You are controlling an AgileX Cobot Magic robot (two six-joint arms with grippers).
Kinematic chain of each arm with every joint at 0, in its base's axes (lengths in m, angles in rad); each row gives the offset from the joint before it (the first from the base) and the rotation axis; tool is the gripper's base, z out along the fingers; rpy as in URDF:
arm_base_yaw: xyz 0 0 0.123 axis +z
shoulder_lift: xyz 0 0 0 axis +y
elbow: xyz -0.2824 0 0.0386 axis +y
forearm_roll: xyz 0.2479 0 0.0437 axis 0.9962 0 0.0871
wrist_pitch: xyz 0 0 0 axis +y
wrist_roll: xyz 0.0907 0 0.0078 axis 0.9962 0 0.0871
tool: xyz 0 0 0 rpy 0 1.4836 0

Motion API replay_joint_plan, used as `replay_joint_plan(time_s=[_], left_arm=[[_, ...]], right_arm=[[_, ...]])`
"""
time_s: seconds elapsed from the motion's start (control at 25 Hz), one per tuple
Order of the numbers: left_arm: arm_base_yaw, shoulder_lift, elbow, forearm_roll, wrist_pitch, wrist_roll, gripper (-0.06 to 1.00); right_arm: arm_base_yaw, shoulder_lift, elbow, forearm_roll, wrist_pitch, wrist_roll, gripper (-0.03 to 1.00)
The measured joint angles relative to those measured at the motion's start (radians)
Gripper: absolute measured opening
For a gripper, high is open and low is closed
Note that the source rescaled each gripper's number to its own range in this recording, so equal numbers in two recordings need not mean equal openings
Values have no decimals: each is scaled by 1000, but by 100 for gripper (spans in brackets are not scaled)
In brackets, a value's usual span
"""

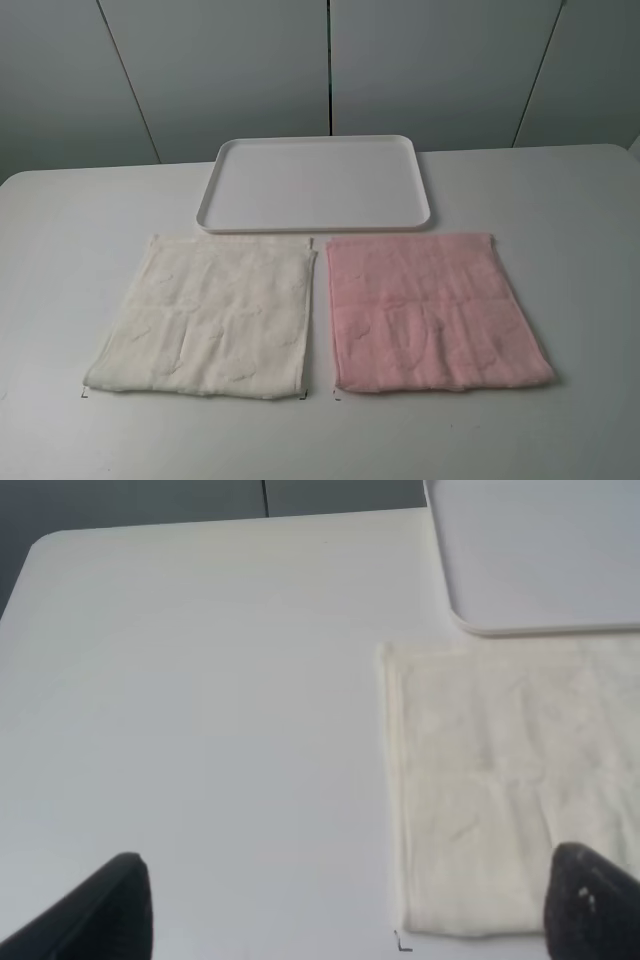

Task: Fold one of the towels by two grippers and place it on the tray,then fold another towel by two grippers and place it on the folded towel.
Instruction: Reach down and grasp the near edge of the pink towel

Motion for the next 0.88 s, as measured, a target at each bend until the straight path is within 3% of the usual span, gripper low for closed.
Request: replay_joint_plan(time_s=[0.16, 0.32, 0.52, 0.72, 0.88], left_arm=[[0, 2, 0, -11, 0, 6, 100], [0, 118, -46, -46, 12, 84, 100], [0, 396, -138, -175, -1, 342, 100], [0, 691, -206, -293, -27, 635, 100], [0, 875, -262, -354, -46, 774, 100]], right_arm=[[0, 0, 0, 31, 0, -11, 100], [0, 16, -17, 39, 10, -58, 100], [2, 233, -99, 60, 10, -207, 100], [32, 472, -169, 156, 14, -472, 100], [39, 634, -189, 213, 30, -672, 100]])
